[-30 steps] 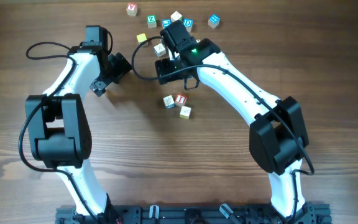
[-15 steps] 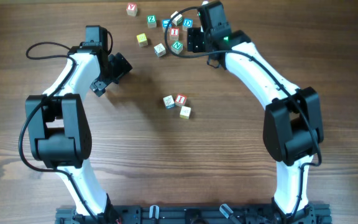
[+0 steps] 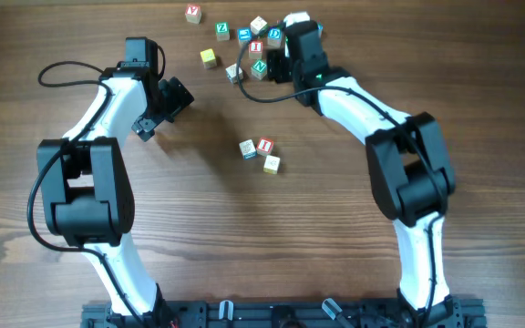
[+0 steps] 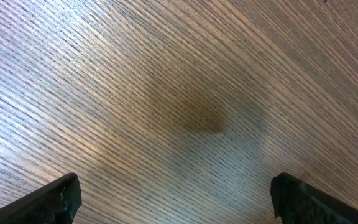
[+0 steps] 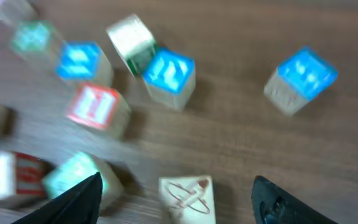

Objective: Form a circle
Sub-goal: 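Grasp the white airplane-picture block with the right gripper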

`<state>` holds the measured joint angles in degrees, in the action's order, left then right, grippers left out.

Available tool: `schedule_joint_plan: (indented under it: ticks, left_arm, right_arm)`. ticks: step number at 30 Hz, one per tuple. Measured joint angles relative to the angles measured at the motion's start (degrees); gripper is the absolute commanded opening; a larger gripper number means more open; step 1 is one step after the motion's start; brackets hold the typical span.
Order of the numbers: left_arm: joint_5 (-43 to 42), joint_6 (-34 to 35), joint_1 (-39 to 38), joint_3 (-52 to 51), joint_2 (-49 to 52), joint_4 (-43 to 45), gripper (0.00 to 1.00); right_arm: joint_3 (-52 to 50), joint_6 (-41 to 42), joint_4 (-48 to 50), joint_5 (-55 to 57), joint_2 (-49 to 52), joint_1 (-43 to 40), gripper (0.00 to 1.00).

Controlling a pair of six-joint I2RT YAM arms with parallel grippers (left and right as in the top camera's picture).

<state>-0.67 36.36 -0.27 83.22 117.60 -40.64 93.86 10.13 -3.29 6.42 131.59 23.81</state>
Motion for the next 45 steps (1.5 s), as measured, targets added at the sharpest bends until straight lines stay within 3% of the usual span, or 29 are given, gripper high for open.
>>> schedule_joint_plan:
  ticks: [10,16,27,29,34,39,45]
  left_arm:
    - [0.0,0.0,0.0,0.0,0.0,0.0,1.0]
    - [0.0,0.0,0.0,0.0,0.0,0.0,1.0]
    - [0.0,0.0,0.0,0.0,0.0,0.0,1.0]
    - [0.0,0.0,0.0,0.0,0.0,0.0,1.0]
    - [0.0,0.0,0.0,0.0,0.0,0.0,1.0]
    - [0.0,0.0,0.0,0.0,0.0,0.0,1.0]
    - [0.0,0.0,0.0,0.0,0.0,0.0,1.0]
  right_arm:
    - [-0.42,-0.24,-0.09,-0.42,2.89,-1.03,0.68]
    - [-0.42,-0.63,-0.04,-0.63,2.89,-1.03,0.42]
    - [-0.42,-1.01,-3.82,-1.03,-2.08,-1.03,0.32]
    - [-0.42,-1.01,-6.58,-2.38,-4.96,-1.05,0.34]
    - [-0.42,-1.16,-10.51,-7.1,-14.4,-1.03,0.66]
    - [-0.42,-1.2,-10.75,-7.89,-15.65,-1.03,0.7]
    - [-0.42,-1.22,-7.48,-7.82,-9.25,-1.05,0.74]
